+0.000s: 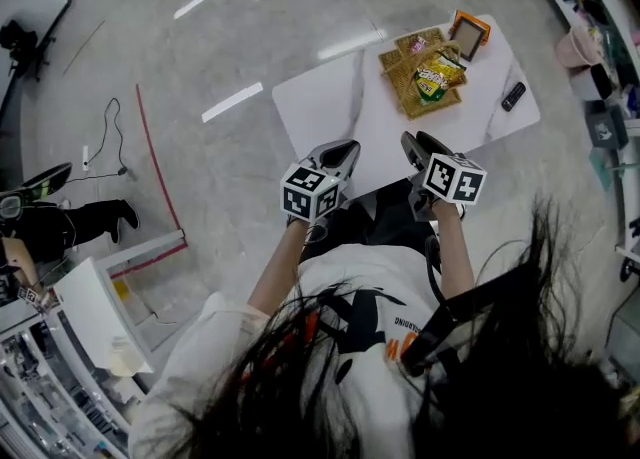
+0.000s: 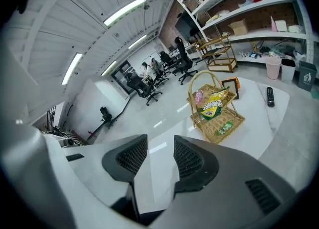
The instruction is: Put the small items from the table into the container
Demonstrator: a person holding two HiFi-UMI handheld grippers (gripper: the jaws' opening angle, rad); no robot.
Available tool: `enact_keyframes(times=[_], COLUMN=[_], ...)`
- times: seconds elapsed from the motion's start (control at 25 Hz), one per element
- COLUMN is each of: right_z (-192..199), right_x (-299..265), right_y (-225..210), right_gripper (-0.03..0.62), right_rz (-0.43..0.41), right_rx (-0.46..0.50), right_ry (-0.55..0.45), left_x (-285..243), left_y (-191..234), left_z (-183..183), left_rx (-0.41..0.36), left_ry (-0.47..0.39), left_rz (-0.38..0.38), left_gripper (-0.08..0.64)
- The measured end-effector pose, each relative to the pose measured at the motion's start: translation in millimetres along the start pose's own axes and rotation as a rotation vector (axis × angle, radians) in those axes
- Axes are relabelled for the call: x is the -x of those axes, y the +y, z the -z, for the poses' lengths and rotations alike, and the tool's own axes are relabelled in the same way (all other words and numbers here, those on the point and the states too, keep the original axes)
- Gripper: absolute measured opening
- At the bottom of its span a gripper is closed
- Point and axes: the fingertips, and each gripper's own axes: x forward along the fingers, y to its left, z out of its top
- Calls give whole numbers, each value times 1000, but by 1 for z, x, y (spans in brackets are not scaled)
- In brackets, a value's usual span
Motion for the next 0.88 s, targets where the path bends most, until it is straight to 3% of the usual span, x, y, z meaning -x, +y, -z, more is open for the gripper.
enact_keyframes(times=[0.4, 0.88], right_z=[66, 96], right_x=[48, 129], right_y=[33, 22], right_gripper=[159, 112], right_rz=[35, 69], right_rx=[19, 37], right_ry=[12, -38], left_x=[52, 55], left_y=[-21, -100], left_z=[61, 56], left_rx=[49, -35], left_ry=[23, -5], left_rz=[29, 76], left_gripper=[6, 6])
